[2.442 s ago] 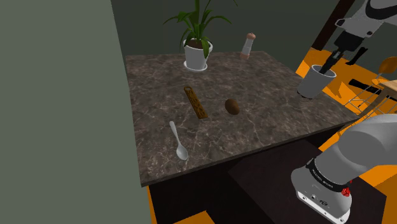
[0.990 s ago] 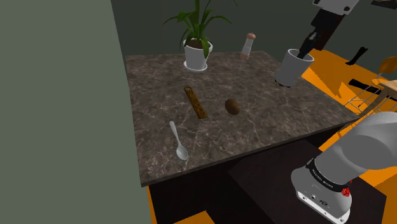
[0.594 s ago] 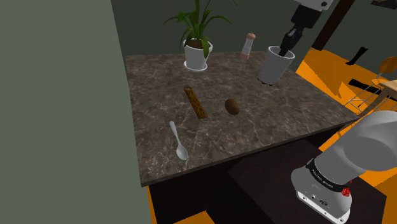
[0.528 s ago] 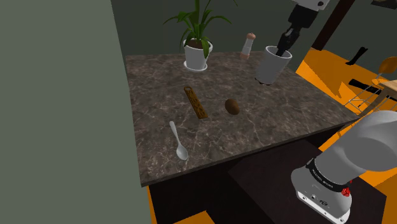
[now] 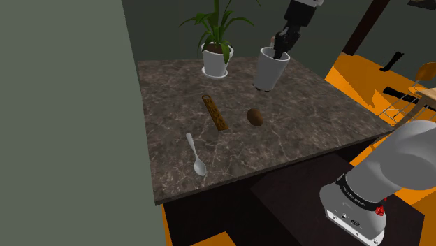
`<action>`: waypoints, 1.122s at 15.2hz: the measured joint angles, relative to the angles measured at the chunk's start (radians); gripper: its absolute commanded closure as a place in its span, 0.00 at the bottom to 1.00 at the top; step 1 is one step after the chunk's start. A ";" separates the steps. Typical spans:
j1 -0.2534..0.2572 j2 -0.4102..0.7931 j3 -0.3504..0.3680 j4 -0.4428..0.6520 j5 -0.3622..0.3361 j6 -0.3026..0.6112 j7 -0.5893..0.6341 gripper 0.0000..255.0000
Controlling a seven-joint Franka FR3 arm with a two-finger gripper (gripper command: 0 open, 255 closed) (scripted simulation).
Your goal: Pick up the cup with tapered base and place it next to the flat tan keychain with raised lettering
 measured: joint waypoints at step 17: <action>0.123 0.509 0.207 0.534 -0.076 0.001 0.348 1.00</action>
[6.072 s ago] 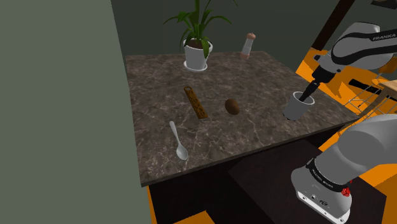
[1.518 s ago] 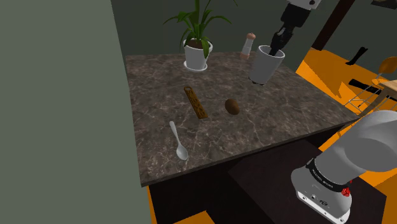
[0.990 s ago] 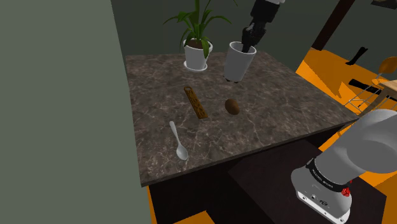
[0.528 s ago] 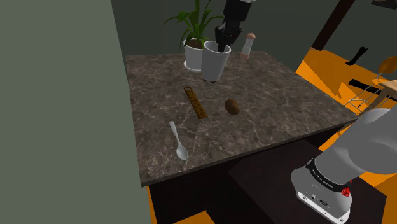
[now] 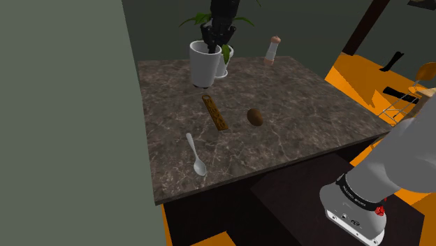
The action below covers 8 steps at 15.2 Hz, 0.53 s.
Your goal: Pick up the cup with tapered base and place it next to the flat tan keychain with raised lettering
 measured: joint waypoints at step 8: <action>0.135 0.366 0.034 0.513 -0.120 -0.150 0.148 1.00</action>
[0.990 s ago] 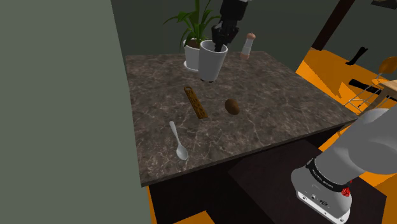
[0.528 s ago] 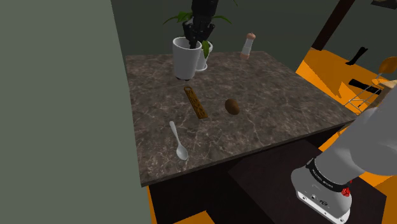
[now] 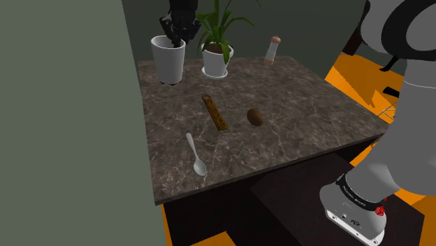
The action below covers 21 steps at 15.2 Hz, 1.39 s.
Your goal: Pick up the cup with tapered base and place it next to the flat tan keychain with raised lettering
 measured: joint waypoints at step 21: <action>-0.007 0.023 -0.005 -0.245 -0.008 0.265 0.008 1.00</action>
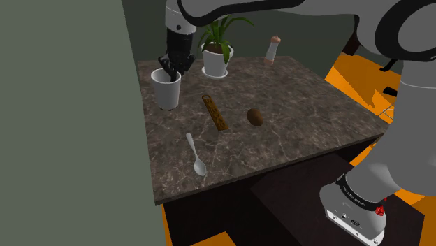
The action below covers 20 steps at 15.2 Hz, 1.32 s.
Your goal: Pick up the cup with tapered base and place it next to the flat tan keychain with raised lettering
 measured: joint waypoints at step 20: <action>-0.003 0.042 -0.009 -0.149 -0.013 0.189 0.003 1.00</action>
